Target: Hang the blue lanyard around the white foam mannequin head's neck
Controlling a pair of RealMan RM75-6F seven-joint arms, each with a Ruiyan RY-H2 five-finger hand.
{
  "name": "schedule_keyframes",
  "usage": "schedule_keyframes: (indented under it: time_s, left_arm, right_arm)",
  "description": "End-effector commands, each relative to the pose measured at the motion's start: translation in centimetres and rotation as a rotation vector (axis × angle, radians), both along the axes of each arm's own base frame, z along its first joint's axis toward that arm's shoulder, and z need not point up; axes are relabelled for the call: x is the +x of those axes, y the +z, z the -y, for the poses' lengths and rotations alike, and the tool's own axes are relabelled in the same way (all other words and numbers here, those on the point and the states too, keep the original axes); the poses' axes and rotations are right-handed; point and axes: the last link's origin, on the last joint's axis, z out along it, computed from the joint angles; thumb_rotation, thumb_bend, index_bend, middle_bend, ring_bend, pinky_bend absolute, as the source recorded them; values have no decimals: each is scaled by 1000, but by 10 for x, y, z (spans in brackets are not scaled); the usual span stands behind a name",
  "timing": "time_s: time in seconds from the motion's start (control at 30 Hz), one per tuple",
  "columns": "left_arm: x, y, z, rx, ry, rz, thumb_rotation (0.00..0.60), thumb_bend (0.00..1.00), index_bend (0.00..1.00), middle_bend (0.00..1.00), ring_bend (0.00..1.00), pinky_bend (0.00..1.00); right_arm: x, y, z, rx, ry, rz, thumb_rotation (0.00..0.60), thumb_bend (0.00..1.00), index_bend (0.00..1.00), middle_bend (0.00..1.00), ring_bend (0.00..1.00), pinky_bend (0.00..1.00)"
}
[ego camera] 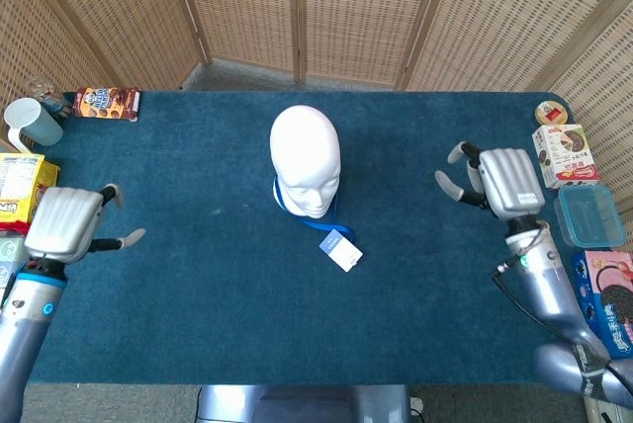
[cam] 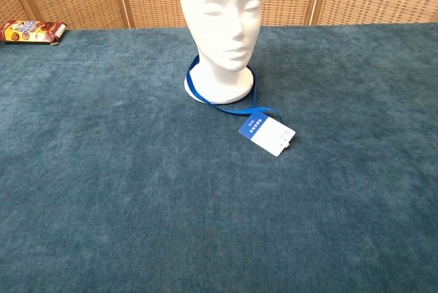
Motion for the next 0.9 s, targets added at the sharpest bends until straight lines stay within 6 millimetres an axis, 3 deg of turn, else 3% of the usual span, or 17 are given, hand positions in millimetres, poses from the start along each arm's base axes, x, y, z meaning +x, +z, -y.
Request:
schedule_keyframes:
  time_s: [0.03, 0.23, 0.4, 0.77, 0.9]
  left_arm:
    - [-17, 2, 23, -1, 33, 18, 311, 155, 471, 737, 687, 720]
    - [-49, -2, 64, -4, 83, 37, 311, 155, 470, 713, 664, 685]
    - [-77, -11, 104, 21, 148, 83, 310, 155, 470, 709, 660, 674]
    - [-100, -30, 151, 23, 236, 136, 310, 155, 470, 701, 654, 646]
    - [-103, -29, 158, 50, 223, 133, 310, 154, 470, 700, 648, 639]
  right_arm:
    - [-13, -2, -20, 4, -20, -19, 0, 355, 442, 794, 862, 885]
    - [-39, -4, -59, -21, -66, -43, 0, 360, 458, 765, 830, 871]
    - [-68, -10, -107, -66, -134, -51, 1, 366, 466, 749, 815, 865]
    - [-99, -16, -160, -88, -225, -97, 0, 368, 478, 738, 796, 852]
    - [-104, -17, -170, -90, -239, -101, 0, 369, 482, 734, 794, 851]
